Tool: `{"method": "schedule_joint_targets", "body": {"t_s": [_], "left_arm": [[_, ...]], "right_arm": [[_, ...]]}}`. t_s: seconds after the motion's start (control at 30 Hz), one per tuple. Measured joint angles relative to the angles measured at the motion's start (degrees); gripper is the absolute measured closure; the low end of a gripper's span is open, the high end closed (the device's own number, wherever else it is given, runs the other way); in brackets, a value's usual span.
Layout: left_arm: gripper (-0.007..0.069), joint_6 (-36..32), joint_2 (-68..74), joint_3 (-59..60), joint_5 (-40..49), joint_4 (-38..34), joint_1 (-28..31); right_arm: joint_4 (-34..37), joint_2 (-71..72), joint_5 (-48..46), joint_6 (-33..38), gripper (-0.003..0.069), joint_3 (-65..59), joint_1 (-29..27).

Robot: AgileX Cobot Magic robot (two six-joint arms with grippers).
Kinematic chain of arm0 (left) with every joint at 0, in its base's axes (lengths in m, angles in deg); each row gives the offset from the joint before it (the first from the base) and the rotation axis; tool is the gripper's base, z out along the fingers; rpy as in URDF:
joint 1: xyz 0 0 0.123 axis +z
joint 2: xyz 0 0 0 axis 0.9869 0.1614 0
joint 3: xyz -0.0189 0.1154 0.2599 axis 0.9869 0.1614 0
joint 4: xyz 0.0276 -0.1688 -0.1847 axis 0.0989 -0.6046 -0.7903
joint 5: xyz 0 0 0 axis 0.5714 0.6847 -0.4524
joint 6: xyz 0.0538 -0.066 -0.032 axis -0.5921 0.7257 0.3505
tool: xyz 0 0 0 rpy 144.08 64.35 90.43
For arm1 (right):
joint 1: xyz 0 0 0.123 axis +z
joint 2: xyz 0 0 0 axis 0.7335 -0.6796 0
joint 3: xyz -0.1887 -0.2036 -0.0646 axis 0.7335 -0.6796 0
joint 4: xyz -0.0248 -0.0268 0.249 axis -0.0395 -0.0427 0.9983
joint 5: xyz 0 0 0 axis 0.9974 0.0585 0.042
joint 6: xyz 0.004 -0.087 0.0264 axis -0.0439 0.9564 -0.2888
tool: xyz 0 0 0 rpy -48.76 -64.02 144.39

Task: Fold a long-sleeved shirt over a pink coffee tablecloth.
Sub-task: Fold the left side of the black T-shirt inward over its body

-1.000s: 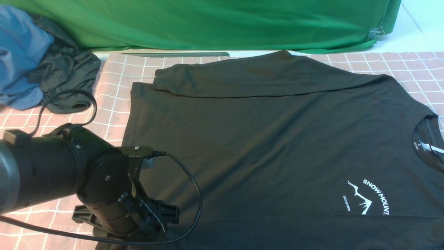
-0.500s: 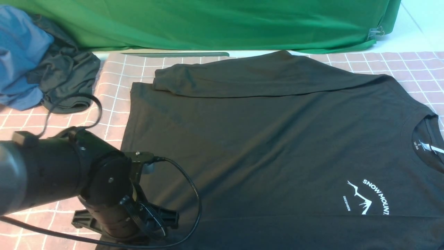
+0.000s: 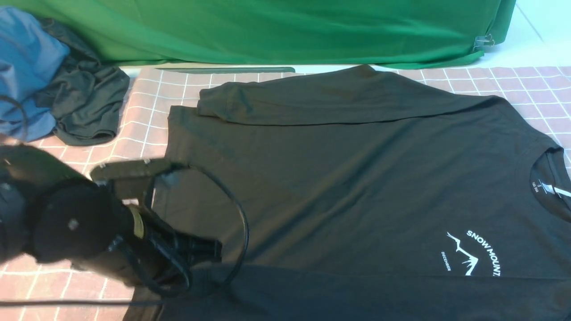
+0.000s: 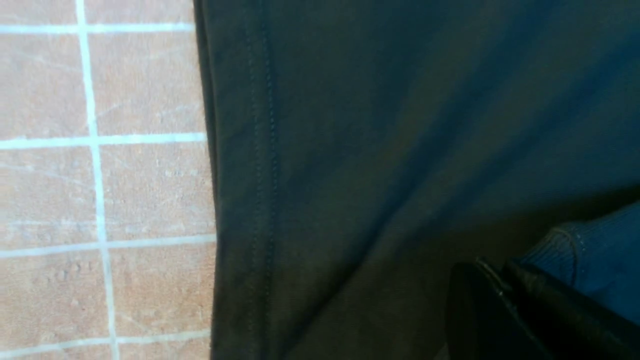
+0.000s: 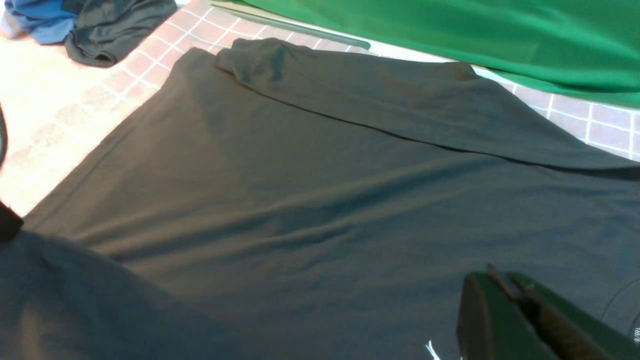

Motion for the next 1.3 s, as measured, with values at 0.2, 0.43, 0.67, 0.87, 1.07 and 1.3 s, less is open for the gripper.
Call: {"method": "schedule_joint_targets", "body": {"t_s": [0.2, 0.43, 0.67, 0.87, 1.07, 1.3], "left_arm": [[0.0580, 1.1, 0.9, -13.3, 1.7, 0.6, 0.5], [0.0580, 1.0, 5.1, -25.1, 2.4, 0.7, 7.5], [0.0580, -2.8, 11.6, -30.6, 1.8, 0.2, 12.9], [0.0580, -4.1, 16.9, -31.5, -1.8, 1.0, 14.9], [0.0580, -4.2, 22.0, -31.6, -6.1, 6.7, 15.0], [0.0570, -4.0, 27.1, -31.6, -8.6, 11.5, 15.0]], "right_arm": [[0.0, 0.0, 0.1, 0.0, 0.0614, 0.0, 0.0], [0.0, 0.0, 0.1, 0.0, 0.0614, 0.0, 0.0], [0.0, 0.0, 0.1, 0.0, 0.0614, 0.0, 0.0], [0.0, 0.0, 0.1, -0.4, 0.0608, 0.0, 0.0], [0.0, 0.0, 0.1, -2.1, 0.0604, 0.0, 0.0], [0.0, 0.0, -1.8, -2.4, 0.0600, 0.0, 0.0]]}}
